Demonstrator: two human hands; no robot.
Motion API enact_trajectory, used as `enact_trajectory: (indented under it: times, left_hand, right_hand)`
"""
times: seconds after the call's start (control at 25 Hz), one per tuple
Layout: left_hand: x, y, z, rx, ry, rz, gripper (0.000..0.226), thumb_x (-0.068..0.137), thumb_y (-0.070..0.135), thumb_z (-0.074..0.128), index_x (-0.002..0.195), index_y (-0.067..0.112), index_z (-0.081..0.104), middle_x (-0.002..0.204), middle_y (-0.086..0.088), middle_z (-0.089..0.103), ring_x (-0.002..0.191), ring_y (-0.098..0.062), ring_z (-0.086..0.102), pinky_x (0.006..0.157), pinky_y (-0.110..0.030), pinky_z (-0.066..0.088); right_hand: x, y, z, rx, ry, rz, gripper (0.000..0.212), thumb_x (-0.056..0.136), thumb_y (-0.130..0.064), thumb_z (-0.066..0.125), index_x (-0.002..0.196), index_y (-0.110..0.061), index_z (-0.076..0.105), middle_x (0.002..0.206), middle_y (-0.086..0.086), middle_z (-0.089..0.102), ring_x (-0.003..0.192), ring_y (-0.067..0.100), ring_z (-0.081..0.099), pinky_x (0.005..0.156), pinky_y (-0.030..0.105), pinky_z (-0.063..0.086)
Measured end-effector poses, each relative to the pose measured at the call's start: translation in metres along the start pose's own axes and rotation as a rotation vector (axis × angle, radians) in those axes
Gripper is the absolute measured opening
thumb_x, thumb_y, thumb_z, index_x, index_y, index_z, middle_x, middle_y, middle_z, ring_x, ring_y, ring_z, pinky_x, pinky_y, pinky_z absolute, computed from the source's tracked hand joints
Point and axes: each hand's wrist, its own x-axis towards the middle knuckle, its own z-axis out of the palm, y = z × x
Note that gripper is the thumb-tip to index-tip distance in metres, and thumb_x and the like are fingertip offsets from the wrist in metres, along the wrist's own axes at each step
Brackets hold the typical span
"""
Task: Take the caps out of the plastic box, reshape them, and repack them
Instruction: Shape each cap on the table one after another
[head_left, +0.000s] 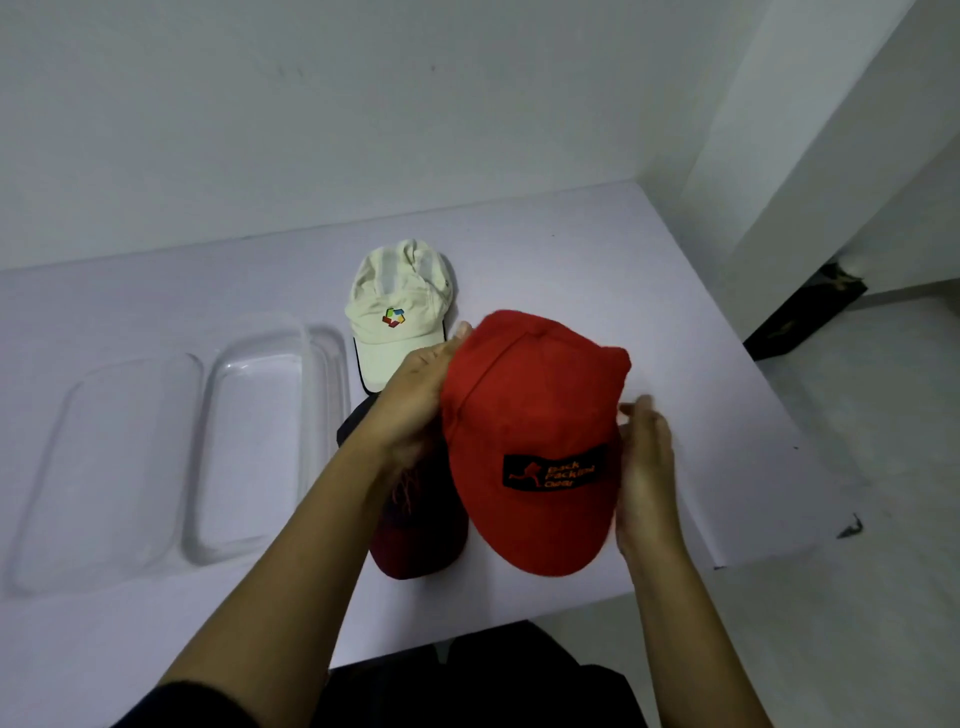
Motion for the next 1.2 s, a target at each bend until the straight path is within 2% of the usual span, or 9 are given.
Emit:
enact_trajectory:
  times: [0.08, 0.16, 0.32, 0.44, 0.56, 0.64, 0.84, 1.04, 1.2]
  left_hand:
    - [0.004, 0.001, -0.004, -0.15, 0.073, -0.024, 0.045, 0.069, 0.058, 0.069, 0.077, 0.014, 0.063, 0.083, -0.009, 0.054, 0.078, -0.023, 0.05, 0.078, -0.031, 0.042]
    - [0.004, 0.002, -0.001, -0.172, 0.122, -0.029, 0.051, 0.062, 0.063, 0.07, 0.075, 0.015, 0.057, 0.082, -0.01, 0.046, 0.077, -0.024, 0.042, 0.075, -0.032, 0.038]
    - [0.004, -0.002, 0.01, -0.106, 0.208, -0.068, 0.047, 0.088, 0.051, 0.05, 0.055, 0.018, 0.054, 0.056, 0.0, 0.047, 0.056, -0.011, 0.04, 0.055, -0.024, 0.039]
    - [-0.004, 0.003, 0.004, 0.12, 0.213, -0.031, 0.053, 0.093, 0.054, 0.04, 0.068, 0.014, 0.063, 0.052, 0.007, 0.057, 0.05, -0.007, 0.051, 0.047, -0.016, 0.044]
    - [-0.013, 0.008, -0.007, 0.663, -0.126, 0.188, 0.042, 0.082, 0.06, 0.055, 0.094, 0.022, 0.068, 0.079, 0.012, 0.068, 0.072, -0.001, 0.063, 0.066, -0.018, 0.05]
    - [-0.014, 0.016, -0.005, 0.783, -0.282, 0.191, 0.036, 0.075, 0.052, 0.068, 0.092, 0.021, 0.07, 0.087, 0.0, 0.073, 0.083, -0.015, 0.07, 0.071, -0.029, 0.056]
    - [-0.009, 0.039, -0.003, 0.484, -0.467, 0.009, 0.009, 0.081, 0.017, 0.068, 0.078, 0.013, 0.076, 0.078, -0.001, 0.076, 0.073, -0.012, 0.071, 0.067, -0.02, 0.055]
    - [-0.001, 0.038, -0.015, 0.07, -0.39, -0.043, 0.022, 0.074, 0.012, 0.058, 0.086, 0.009, 0.076, 0.083, -0.005, 0.075, 0.076, -0.014, 0.071, 0.072, -0.023, 0.057]
    - [-0.013, 0.046, -0.03, -0.041, -0.354, -0.107, 0.029, 0.072, 0.01, 0.052, 0.088, 0.007, 0.075, 0.085, -0.007, 0.075, 0.077, -0.017, 0.072, 0.068, -0.024, 0.058]
  right_hand:
    - [-0.001, -0.003, -0.005, -0.043, -0.079, -0.184, 0.077, 0.06, -0.088, 0.041, 0.118, -0.037, 0.042, 0.113, -0.012, 0.054, 0.105, 0.007, 0.055, 0.08, 0.017, 0.045]
    - [0.0, -0.015, -0.008, -0.209, -0.314, -0.35, 0.078, 0.058, -0.09, 0.041, 0.12, -0.042, 0.042, 0.128, -0.017, 0.049, 0.116, -0.006, 0.048, 0.086, 0.006, 0.042]
    - [0.011, -0.035, -0.004, -0.336, -0.619, -0.31, 0.027, 0.084, -0.047, 0.057, 0.081, -0.023, 0.068, 0.076, -0.006, 0.066, 0.071, 0.008, 0.061, 0.065, 0.024, 0.048]
    - [0.016, -0.04, -0.005, -0.287, -0.594, -0.249, 0.032, 0.086, -0.039, 0.056, 0.088, -0.009, 0.065, 0.085, 0.016, 0.064, 0.078, 0.022, 0.06, 0.07, 0.033, 0.052]
    - [0.021, -0.041, -0.011, -0.247, -0.572, -0.234, 0.041, 0.085, -0.039, 0.052, 0.094, 0.0, 0.059, 0.091, 0.018, 0.061, 0.084, 0.021, 0.058, 0.076, 0.033, 0.052]
    - [0.023, -0.044, -0.01, -0.281, -0.601, -0.26, 0.043, 0.086, -0.047, 0.055, 0.087, -0.004, 0.058, 0.084, 0.015, 0.058, 0.079, 0.021, 0.055, 0.072, 0.037, 0.049]
    - [0.024, -0.067, -0.007, -0.345, -0.628, -0.353, 0.019, 0.08, -0.039, 0.065, 0.073, -0.023, 0.06, 0.071, 0.0, 0.057, 0.069, 0.012, 0.056, 0.063, 0.023, 0.048]
    - [0.019, -0.082, 0.002, -0.369, -0.688, -0.35, 0.025, 0.087, -0.039, 0.052, 0.085, -0.016, 0.062, 0.069, -0.012, 0.06, 0.067, 0.004, 0.058, 0.06, 0.018, 0.047]
    - [0.005, -0.08, 0.026, -0.291, -0.7, -0.283, 0.019, 0.087, -0.036, 0.051, 0.076, -0.02, 0.047, 0.054, -0.012, 0.051, 0.052, 0.004, 0.045, 0.05, 0.016, 0.039]
